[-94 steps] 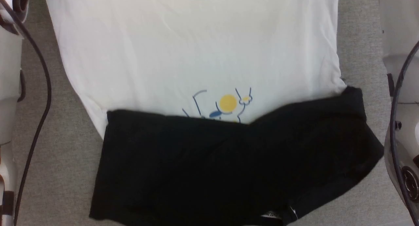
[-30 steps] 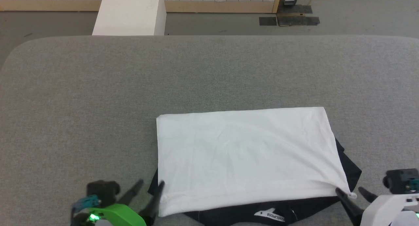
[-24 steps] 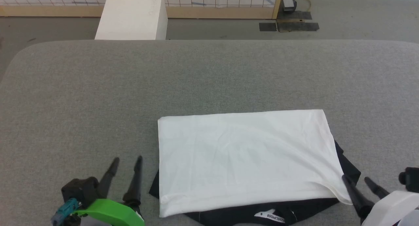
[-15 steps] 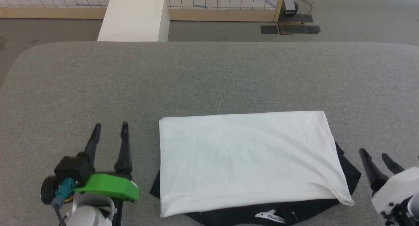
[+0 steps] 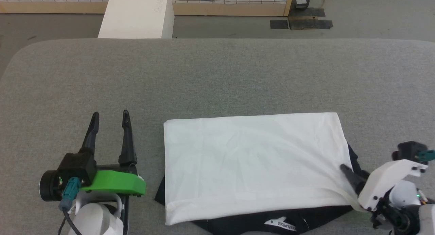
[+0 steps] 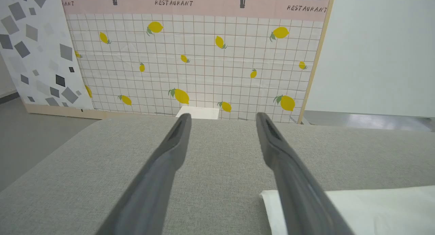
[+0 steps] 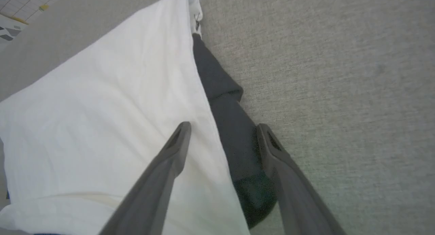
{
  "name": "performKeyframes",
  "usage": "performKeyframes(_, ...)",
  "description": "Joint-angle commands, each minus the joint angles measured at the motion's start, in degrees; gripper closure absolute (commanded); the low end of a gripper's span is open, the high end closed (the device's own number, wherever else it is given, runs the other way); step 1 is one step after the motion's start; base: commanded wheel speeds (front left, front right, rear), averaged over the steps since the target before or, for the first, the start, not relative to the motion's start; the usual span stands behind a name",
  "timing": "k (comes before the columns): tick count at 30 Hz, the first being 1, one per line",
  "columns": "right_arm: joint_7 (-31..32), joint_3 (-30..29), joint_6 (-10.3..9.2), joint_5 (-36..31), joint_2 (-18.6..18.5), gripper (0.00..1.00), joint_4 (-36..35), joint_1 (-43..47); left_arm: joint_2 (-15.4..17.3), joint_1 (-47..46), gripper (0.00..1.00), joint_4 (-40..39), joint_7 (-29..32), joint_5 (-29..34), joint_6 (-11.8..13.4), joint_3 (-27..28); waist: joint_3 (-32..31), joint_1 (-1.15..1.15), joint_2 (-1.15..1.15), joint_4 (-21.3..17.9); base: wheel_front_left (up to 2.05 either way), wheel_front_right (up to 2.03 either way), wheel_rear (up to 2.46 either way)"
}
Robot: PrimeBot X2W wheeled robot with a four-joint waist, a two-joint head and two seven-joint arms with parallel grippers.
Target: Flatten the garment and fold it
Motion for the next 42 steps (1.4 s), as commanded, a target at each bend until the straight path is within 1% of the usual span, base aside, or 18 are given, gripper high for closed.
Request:
performKeyframes(1, 0.8, 0.7, -0.08, 0.1, 0.1, 0.00, 1.2, -0.8, -0.6, -0.2, 0.00, 0.3, -0.3, 1.2, -0.7, 0.5, -0.1, 0.00, 0.00, 0.0, 0.00, 0.00, 0.00)
performKeyframes(5, 3.5, 3.1, -0.08, 1.0, 0.1, 0.00, 3.8, -1.0, -1.8, 0.3, 0.00, 1.1, -0.3, 2.2, -2.5, 1.9, -0.4, 0.00, 0.00, 0.0, 0.00, 0.00, 0.00)
performKeyframes(8, 5.5, 5.1, -0.08, 3.5, 0.1, 0.00, 4.6, -0.8, -2.8, 0.8, 0.00, 1.4, -0.3, 3.0, -3.3, 2.8, -0.6, 0.00, 0.00, 0.0, 0.00, 0.00, 0.00)
performKeyframes(9, 5.9, 5.6, -0.08, 4.3, 0.1, 0.05, 4.6, -0.8, -3.1, 0.9, 0.00, 1.4, -0.3, 3.2, -3.5, 3.1, -0.7, 0.00, 0.00, 0.0, 0.00, 0.00, 0.00)
performKeyframes(10, 6.1, 6.0, -0.08, 4.8, 0.1, 0.33, 4.5, -0.8, -3.4, 1.0, 0.00, 1.5, -0.3, 3.4, -3.7, 3.5, -0.7, 0.00, 0.00, 0.0, 0.00, 0.00, 0.00)
performKeyframes(11, 5.9, 6.0, -0.08, 5.0, 0.1, 0.59, 4.3, -0.8, -3.6, 1.0, 0.00, 1.5, -0.3, 3.5, -4.0, 3.7, -0.8, 0.00, 0.00, -0.1, 0.00, 0.00, 0.00)
performKeyframes(14, 4.3, 5.3, -0.08, 3.8, 0.1, 1.00, 3.9, -1.0, -4.2, 1.1, 0.00, 1.9, -0.3, 4.0, -4.8, 4.5, -0.9, 0.00, 0.00, -0.1, 0.00, 0.00, 0.00)
performKeyframes(23, -0.8, -0.3, -0.08, -0.9, 0.1, 1.00, 4.8, -1.2, -5.6, 1.4, 0.00, 2.3, -0.3, 5.3, -6.3, 5.8, -0.7, 0.00, 0.00, 0.0, 0.00, 0.00, 0.00)
performKeyframes(27, -2.9, -5.0, -0.08, -4.3, 0.1, 1.00, 4.3, -0.4, -6.0, 1.3, 0.00, 2.4, -0.3, 5.7, -6.9, 6.2, -0.3, 0.00, 0.00, 0.2, 0.00, 0.00, 0.00)
performKeyframes(31, -4.0, -10.7, -0.08, -9.5, 0.1, 1.00, 2.6, 1.5, -6.4, 1.3, 0.00, 2.5, -0.3, 6.2, -7.4, 6.4, -0.2, 0.00, 0.00, 0.3, 0.00, 0.00, 0.00)
performKeyframes(34, -4.7, -13.1, -0.08, -12.6, 0.1, 1.00, 1.1, 2.8, -6.5, 1.4, 0.00, 2.5, -0.3, 6.4, -7.7, 6.7, -0.2, 0.00, 0.00, 0.2, 0.00, 0.00, 0.00)
performKeyframes(36, -5.0, -12.9, -0.08, -12.6, 0.1, 1.00, -0.8, 3.4, -6.6, 1.4, 0.00, 2.6, -0.3, 6.6, -7.9, 6.9, -0.3, 0.00, 0.00, 0.1, 0.00, 0.00, 0.00)
performKeyframes(38, -5.1, -11.3, -0.08, -12.4, 0.1, 1.00, -4.3, 4.4, -6.7, 1.6, 0.00, 2.6, -0.3, 6.7, -7.9, 7.2, -0.5, 0.00, 0.00, -0.2, 0.00, 0.00, 0.00)
performKeyframes(42, -2.9, -5.0, -0.08, -11.1, 0.1, 1.00, -15.0, 7.0, -6.8, 1.9, 0.00, 2.7, -0.3, 7.0, -8.2, 7.7, -1.0, 0.00, 0.00, -0.6, 0.00, 0.00, 0.00)
